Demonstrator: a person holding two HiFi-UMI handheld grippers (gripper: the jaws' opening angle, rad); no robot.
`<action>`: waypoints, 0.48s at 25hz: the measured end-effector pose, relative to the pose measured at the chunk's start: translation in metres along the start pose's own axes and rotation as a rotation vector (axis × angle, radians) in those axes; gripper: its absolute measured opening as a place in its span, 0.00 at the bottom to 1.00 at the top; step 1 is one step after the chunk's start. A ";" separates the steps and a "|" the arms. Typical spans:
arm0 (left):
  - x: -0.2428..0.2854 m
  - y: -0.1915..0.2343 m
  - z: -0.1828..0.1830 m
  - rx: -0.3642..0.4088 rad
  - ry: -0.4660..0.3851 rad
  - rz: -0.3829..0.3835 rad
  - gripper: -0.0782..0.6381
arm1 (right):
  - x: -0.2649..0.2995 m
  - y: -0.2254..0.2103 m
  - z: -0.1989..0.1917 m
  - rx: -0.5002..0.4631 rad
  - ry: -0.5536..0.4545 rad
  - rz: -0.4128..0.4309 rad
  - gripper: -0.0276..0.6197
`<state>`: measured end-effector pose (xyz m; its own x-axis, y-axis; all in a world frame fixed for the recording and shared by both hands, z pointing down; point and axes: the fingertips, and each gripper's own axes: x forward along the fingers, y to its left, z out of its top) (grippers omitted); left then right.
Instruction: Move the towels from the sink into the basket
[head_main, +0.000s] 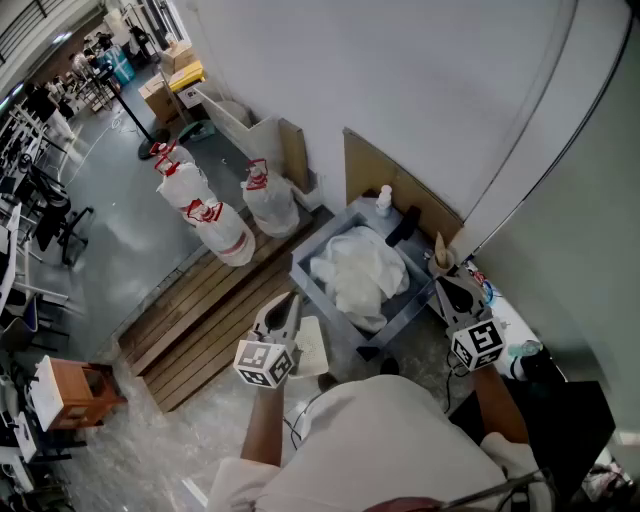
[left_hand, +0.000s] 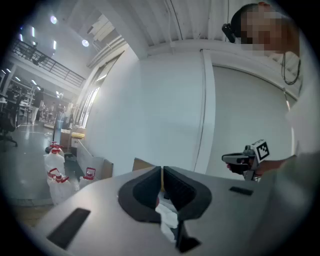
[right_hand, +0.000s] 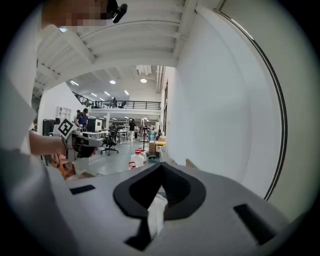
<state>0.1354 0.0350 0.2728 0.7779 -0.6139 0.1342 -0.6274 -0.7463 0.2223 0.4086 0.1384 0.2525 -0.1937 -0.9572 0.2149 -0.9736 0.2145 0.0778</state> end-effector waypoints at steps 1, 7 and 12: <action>0.001 0.000 0.001 0.001 -0.001 0.000 0.13 | 0.001 0.000 0.000 0.000 -0.001 0.001 0.04; 0.004 0.001 0.001 -0.003 -0.005 -0.001 0.13 | 0.003 -0.001 0.001 -0.002 -0.003 0.001 0.04; 0.006 0.001 -0.003 -0.010 0.000 -0.001 0.13 | 0.004 -0.001 0.002 0.002 -0.009 0.008 0.04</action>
<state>0.1393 0.0314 0.2765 0.7786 -0.6130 0.1342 -0.6261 -0.7445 0.2319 0.4088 0.1341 0.2515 -0.2028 -0.9571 0.2070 -0.9722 0.2221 0.0741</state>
